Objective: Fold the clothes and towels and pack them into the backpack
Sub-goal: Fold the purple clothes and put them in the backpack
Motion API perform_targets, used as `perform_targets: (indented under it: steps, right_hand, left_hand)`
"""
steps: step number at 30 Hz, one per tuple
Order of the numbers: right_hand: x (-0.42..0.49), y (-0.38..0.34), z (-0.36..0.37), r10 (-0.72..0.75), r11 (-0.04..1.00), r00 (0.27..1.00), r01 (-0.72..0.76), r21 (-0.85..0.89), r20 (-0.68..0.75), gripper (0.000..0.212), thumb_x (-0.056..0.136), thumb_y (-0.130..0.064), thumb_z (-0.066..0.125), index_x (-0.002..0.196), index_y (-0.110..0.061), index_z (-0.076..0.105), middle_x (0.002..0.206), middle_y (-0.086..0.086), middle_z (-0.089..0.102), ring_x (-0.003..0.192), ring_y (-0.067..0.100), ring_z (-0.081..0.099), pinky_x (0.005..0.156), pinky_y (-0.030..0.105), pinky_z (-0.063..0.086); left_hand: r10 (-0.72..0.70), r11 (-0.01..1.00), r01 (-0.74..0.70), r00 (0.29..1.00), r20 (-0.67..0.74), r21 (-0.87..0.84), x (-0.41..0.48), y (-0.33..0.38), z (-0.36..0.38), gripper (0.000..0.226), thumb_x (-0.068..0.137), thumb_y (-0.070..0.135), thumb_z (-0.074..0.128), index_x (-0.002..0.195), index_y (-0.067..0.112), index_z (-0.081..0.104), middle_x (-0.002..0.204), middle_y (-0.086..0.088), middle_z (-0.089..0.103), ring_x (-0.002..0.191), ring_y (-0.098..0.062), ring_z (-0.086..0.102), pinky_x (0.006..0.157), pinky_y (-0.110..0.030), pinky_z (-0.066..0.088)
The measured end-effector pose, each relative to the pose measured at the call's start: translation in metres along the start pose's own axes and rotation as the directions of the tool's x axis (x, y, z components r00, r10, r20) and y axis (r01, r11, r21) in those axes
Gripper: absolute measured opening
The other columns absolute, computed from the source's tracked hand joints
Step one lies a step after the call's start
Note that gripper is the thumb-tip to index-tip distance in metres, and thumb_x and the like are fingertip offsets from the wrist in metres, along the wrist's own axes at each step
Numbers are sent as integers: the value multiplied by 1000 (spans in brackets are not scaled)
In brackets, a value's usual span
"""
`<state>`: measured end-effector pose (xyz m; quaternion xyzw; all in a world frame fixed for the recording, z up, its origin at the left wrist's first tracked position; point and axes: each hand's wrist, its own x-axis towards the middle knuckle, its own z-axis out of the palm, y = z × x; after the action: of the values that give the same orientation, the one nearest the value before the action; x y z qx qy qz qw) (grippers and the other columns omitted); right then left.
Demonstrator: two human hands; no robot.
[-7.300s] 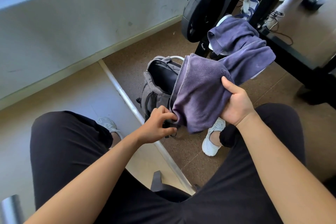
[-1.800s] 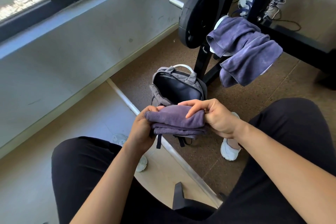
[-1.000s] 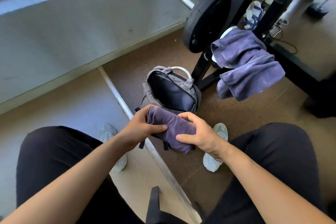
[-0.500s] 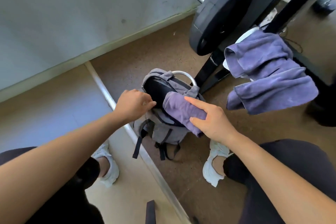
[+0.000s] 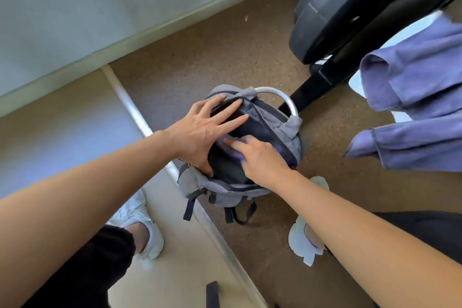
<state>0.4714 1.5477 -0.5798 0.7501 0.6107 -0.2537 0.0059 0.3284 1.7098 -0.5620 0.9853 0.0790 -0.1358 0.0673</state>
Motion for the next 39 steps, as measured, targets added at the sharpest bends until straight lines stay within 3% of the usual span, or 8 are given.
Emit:
perform_targets:
  steps: [5,7,10,15,21,26,34,39]
  right_hand:
    - [31,-3,34,23,954,998,-3,-299,64,62,98,-16,50,153,-33,28,149,16,34,126,39,44,94,47,46]
    - [36,4,60,52,959,958,31,-282,280,66,100,-28,49,158,-35,17,166,13,13,146,40,23,112,48,33]
    - [41,17,88,133,989,804,-69,-132,580,72,98,-51,47,159,-41,9,169,2,-11,156,32,-6,123,51,17]
    - [48,22,90,183,983,771,-135,-124,611,74,96,-51,48,157,-48,7,168,-4,-17,155,33,-9,123,53,14]
    - [33,17,65,144,962,883,-231,147,447,53,96,-43,49,149,-41,43,168,2,17,152,37,16,121,54,23]
    - [-17,20,19,112,881,942,-242,407,318,41,100,-28,53,140,-23,59,144,1,58,131,25,53,109,38,42]
    - [-118,6,-59,141,848,986,-164,504,85,31,98,-30,59,129,-26,66,122,-4,70,110,14,64,97,38,52]
    - [-166,11,-100,209,807,947,-27,589,-242,20,92,-25,67,110,-26,74,93,-8,73,85,8,66,80,32,57]
  left_hand:
    - [2,1000,-3,999,-44,-22,10,-4,3,152,47,80,76,163,32,-10,173,-1,-9,157,-39,-3,121,-60,22]
    - [-9,1000,8,999,-45,-29,12,-4,4,153,45,82,74,162,32,-10,173,-1,-7,157,-39,-1,120,-60,23]
    - [-21,999,19,999,-35,-38,15,-3,5,155,44,85,73,162,32,-13,173,-2,-8,156,-39,0,119,-60,23]
    - [-27,999,26,999,-33,-30,18,-3,1,151,46,80,74,162,33,-10,173,-2,-10,156,-38,3,117,-57,26]
    - [-60,997,57,996,-69,-44,18,0,-7,128,61,68,75,163,34,5,173,0,-1,152,-35,13,111,-54,37]
    - [-98,992,86,986,-136,-88,11,6,-15,97,74,51,75,158,30,31,168,-1,21,143,-37,28,102,-55,47]
    - [-158,958,51,914,-375,-281,-8,55,-49,52,79,33,73,130,23,67,144,-6,57,121,-37,47,101,-46,45]
    - [-186,848,-20,925,-332,-530,-13,122,-71,33,86,33,63,116,25,73,121,10,69,112,-20,60,100,-35,46]
